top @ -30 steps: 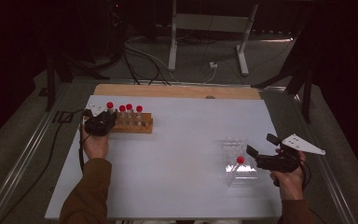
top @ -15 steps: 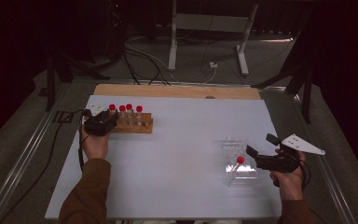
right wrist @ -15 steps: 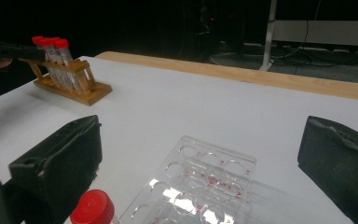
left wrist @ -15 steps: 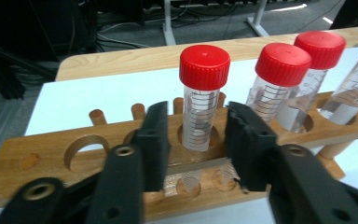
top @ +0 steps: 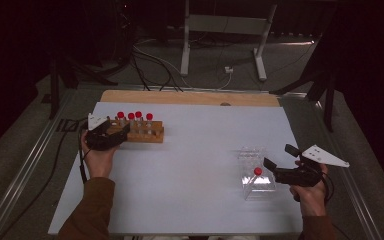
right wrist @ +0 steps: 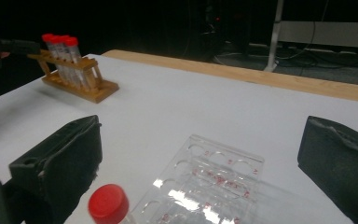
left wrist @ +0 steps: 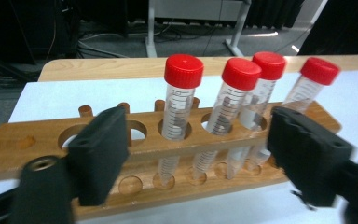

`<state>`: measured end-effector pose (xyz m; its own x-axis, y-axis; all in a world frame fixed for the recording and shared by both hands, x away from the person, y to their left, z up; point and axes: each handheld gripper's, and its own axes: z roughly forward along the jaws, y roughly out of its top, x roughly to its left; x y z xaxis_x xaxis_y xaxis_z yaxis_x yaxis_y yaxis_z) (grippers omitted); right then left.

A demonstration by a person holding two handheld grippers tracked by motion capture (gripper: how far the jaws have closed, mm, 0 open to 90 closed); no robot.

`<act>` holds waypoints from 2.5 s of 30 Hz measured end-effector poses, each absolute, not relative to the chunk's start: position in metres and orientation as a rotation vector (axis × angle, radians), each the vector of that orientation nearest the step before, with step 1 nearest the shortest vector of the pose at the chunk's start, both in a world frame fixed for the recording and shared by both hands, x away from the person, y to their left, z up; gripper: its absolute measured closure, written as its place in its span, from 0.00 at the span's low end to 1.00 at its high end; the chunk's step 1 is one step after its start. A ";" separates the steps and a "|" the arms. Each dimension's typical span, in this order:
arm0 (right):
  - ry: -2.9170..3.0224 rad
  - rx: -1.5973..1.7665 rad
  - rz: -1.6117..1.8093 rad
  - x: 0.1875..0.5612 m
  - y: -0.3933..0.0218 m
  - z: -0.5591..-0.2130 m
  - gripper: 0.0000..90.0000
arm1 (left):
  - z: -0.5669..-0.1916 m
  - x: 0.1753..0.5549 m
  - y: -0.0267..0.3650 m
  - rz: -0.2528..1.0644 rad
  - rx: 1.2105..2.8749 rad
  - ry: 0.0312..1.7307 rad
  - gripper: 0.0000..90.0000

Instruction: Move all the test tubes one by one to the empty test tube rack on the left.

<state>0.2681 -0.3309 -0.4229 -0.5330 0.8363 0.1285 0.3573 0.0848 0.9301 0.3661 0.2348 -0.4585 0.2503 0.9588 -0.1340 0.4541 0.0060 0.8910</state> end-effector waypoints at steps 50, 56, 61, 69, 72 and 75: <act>2.221 1.017 1.345 0.250 -0.302 -0.464 0.79 | -0.446 0.294 0.216 0.633 1.581 1.160 0.01; 2.216 1.012 1.322 0.250 -0.302 -0.464 0.82 | -0.444 0.292 0.216 0.638 1.576 1.159 0.01; 2.217 1.011 1.312 0.250 -0.301 -0.460 0.82 | -0.443 0.291 0.216 0.640 1.575 1.157 0.01; 2.200 0.996 1.330 0.248 -0.302 -0.448 0.82 | -0.444 0.291 0.215 0.635 1.582 1.159 0.01; 2.196 0.997 1.338 0.248 -0.303 -0.445 0.82 | -0.444 0.291 0.214 0.633 1.587 1.158 0.01; 2.191 0.995 1.347 0.248 -0.304 -0.441 0.82 | -0.444 0.292 0.213 0.634 1.594 1.154 0.01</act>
<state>0.2480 -0.3036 -0.4409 -0.6761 0.7356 0.0419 0.3696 0.2894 0.8830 0.2916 0.2130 -0.4445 0.4011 0.9050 -0.1415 0.3657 -0.0166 0.9306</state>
